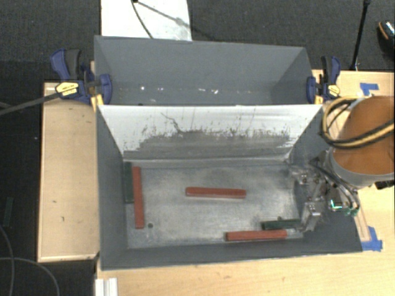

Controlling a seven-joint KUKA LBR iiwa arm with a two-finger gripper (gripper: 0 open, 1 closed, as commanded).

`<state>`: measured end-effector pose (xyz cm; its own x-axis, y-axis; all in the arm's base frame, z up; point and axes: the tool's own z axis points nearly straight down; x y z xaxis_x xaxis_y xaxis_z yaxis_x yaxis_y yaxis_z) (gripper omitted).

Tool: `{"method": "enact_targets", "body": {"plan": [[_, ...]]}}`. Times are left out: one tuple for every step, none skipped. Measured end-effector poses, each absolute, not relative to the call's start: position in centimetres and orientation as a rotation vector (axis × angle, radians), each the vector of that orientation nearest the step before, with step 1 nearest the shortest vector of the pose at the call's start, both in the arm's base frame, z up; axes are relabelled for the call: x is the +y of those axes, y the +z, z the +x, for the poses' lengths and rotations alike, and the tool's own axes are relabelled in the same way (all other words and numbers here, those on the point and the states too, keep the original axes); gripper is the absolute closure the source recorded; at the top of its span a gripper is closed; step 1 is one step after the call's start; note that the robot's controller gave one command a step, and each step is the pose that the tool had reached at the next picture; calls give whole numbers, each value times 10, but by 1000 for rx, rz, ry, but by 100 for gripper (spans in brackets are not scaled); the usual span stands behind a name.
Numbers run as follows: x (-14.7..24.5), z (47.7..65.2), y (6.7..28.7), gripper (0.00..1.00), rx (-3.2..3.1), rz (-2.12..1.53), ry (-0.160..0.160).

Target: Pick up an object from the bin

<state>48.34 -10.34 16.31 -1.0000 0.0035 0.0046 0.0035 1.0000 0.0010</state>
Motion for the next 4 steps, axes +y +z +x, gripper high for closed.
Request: {"method": "enact_targets", "body": {"plan": [[-99, 478, 74, 0, -3135, -256, -1], [-99, 478, 76, 100, -3134, -244, 0], [-124, 505, 71, 100, -3142, 134, 0], [-91, 499, 71, 100, -3117, 420, 0]]}}
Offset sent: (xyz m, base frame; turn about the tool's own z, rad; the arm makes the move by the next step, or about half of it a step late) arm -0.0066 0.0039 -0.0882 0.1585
